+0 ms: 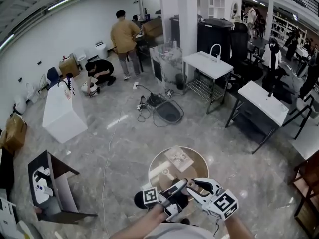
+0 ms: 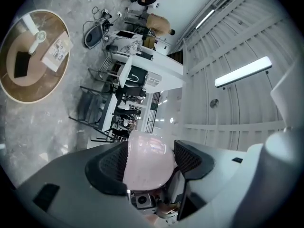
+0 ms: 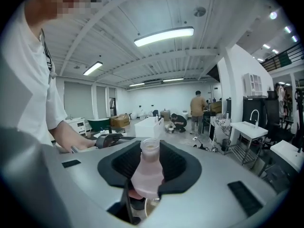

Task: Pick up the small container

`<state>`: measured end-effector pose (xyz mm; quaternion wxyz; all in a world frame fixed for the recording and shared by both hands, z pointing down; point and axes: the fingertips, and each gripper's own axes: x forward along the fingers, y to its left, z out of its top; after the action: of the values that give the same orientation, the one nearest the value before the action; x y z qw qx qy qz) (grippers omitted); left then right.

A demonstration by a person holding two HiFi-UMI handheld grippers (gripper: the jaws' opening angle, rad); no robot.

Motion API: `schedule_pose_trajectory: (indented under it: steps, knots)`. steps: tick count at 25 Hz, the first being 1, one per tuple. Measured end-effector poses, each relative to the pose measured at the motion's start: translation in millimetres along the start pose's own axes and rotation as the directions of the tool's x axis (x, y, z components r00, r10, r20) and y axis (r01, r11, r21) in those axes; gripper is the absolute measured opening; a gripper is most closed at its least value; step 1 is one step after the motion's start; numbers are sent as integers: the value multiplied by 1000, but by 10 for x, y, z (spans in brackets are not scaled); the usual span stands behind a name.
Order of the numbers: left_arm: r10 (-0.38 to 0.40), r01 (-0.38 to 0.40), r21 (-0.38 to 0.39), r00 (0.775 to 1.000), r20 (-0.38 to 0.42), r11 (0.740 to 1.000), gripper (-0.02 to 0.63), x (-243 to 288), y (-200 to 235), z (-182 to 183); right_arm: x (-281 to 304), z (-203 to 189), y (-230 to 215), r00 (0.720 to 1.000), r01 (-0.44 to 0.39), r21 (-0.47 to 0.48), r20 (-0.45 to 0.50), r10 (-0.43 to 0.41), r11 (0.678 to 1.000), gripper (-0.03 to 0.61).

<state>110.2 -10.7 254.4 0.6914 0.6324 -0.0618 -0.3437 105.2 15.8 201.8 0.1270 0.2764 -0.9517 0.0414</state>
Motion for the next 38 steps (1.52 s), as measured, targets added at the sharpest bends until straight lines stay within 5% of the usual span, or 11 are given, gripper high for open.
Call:
schedule_pose_trajectory:
  steps: [14, 38]
  knots:
    - [0, -4, 30, 991, 131, 1000, 305, -80, -43, -308, -279, 29, 180, 992, -110, -15, 56, 111, 994, 137]
    - [13, -15, 54, 999, 52, 998, 305, -564, -531, 146, 369, 368, 549, 994, -61, -13, 85, 62, 998, 137]
